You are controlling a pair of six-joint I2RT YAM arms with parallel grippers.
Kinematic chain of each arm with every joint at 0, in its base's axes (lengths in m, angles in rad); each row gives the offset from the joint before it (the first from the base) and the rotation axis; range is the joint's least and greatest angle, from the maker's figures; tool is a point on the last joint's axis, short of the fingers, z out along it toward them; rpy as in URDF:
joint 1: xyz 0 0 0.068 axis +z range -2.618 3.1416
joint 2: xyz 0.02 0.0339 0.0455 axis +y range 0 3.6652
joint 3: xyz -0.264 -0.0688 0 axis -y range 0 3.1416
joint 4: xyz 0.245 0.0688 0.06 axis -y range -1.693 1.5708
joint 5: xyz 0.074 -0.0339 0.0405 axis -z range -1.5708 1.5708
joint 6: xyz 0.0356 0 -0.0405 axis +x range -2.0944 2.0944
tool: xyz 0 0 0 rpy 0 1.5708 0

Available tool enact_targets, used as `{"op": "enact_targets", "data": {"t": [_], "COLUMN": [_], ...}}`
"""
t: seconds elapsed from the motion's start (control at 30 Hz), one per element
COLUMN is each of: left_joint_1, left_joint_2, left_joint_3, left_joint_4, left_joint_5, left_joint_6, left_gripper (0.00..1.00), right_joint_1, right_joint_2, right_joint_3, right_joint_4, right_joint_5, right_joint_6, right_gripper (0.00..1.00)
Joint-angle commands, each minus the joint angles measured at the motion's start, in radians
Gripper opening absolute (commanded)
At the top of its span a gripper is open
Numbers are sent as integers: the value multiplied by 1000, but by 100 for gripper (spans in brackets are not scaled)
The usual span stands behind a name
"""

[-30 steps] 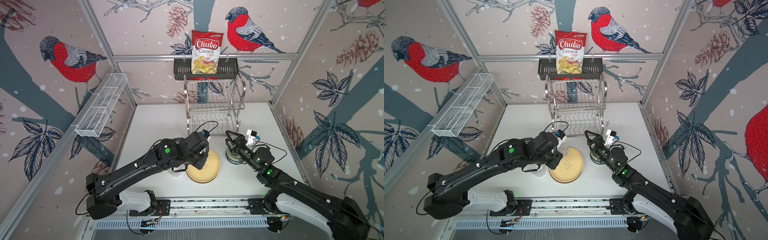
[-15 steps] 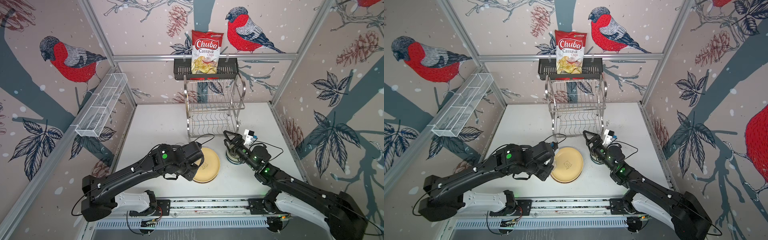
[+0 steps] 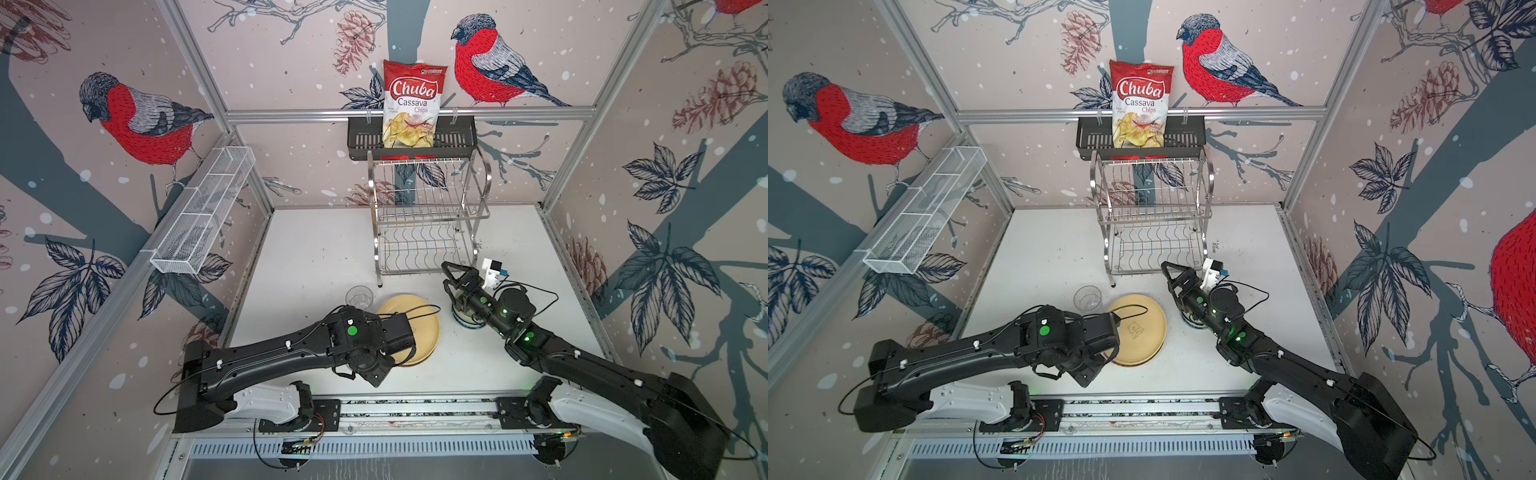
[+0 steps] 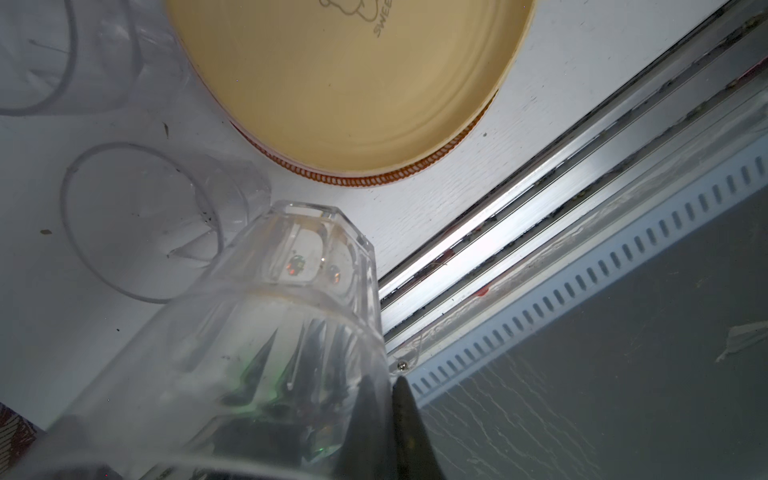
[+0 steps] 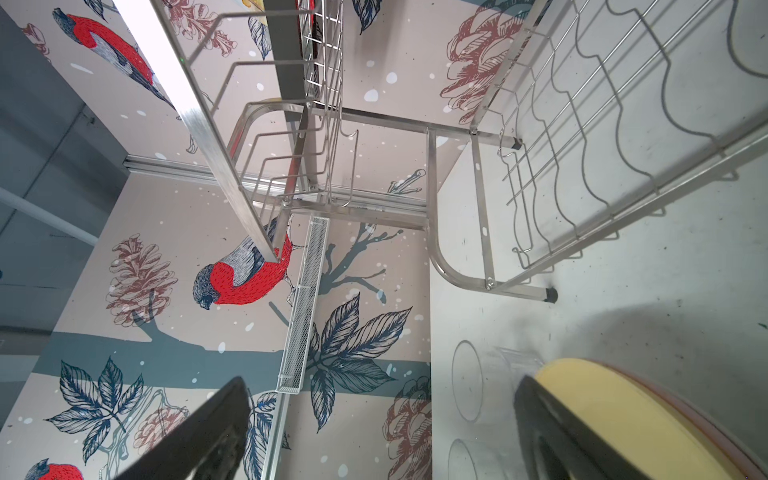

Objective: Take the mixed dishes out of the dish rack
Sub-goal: 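Open the right gripper and withdraw it while the left carries the tumbler, then lower the tumbler beside the other tumblers with the left gripper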

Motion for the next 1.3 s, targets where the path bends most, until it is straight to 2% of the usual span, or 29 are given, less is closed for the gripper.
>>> {"op": "enact_targets", "data": {"t": [0.0, 0.13, 0.5, 1.27], "left_joint_1": [-2, -2, -2, -2], "left_joint_2": [1, 18, 106, 145], "left_joint_3": [-48, -117, -120, -168], "left_joint_4": [49, 130, 151, 156], "left_joint_5": [34, 74, 98, 71], "left_joint_6": [7, 37, 91, 124], "left_gripper": [0, 0, 0, 0], "right_joint_1": [0, -2, -13, -32], "right_joint_2": [2, 5, 2, 14], "right_joint_3": [4, 8, 7, 1], "right_joint_4": [43, 43, 33, 41], "right_joint_5": [-8, -12, -18, -43], "right_joint_6": [5, 5, 3, 13], "right_gripper": [99, 99, 99, 100]}}
